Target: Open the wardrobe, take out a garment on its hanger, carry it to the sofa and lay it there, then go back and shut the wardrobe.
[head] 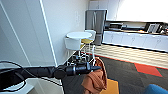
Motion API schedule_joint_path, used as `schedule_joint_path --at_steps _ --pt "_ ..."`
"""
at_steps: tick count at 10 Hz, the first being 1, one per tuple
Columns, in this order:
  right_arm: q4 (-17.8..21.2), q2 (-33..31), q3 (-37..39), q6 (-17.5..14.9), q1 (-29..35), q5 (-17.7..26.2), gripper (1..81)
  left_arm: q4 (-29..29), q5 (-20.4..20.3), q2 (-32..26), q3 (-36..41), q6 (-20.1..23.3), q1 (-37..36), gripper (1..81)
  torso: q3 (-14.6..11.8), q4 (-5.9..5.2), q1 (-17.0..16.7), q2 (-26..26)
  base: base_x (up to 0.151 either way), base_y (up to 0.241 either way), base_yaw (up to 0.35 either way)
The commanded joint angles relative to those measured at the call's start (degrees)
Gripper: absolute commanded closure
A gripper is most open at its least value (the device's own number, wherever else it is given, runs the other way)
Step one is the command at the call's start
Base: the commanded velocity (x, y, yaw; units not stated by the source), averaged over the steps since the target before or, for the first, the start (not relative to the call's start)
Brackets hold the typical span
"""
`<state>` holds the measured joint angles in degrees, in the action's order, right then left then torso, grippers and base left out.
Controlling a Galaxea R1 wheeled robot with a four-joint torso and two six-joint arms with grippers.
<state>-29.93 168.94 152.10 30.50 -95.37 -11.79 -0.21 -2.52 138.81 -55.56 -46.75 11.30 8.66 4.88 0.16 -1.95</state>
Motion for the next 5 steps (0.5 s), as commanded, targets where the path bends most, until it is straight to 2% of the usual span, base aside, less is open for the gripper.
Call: schedule_joint_path --at_steps 1,5 --pt "-0.8 -0.2 -0.1 -0.1 0.8 2.7 1.0 2.2 -5.1 0.8 2.4 0.9 -9.9 81.1 0.0 0.0 0.0 0.0 0.0 0.0 -0.195" --pt "-0.8 0.0 -0.1 -0.1 0.8 2.7 1.0 2.6 -5.1 1.5 2.4 0.9 -9.8 81.1 0.0 0.0 0.0 0.0 0.0 0.0 -0.195"
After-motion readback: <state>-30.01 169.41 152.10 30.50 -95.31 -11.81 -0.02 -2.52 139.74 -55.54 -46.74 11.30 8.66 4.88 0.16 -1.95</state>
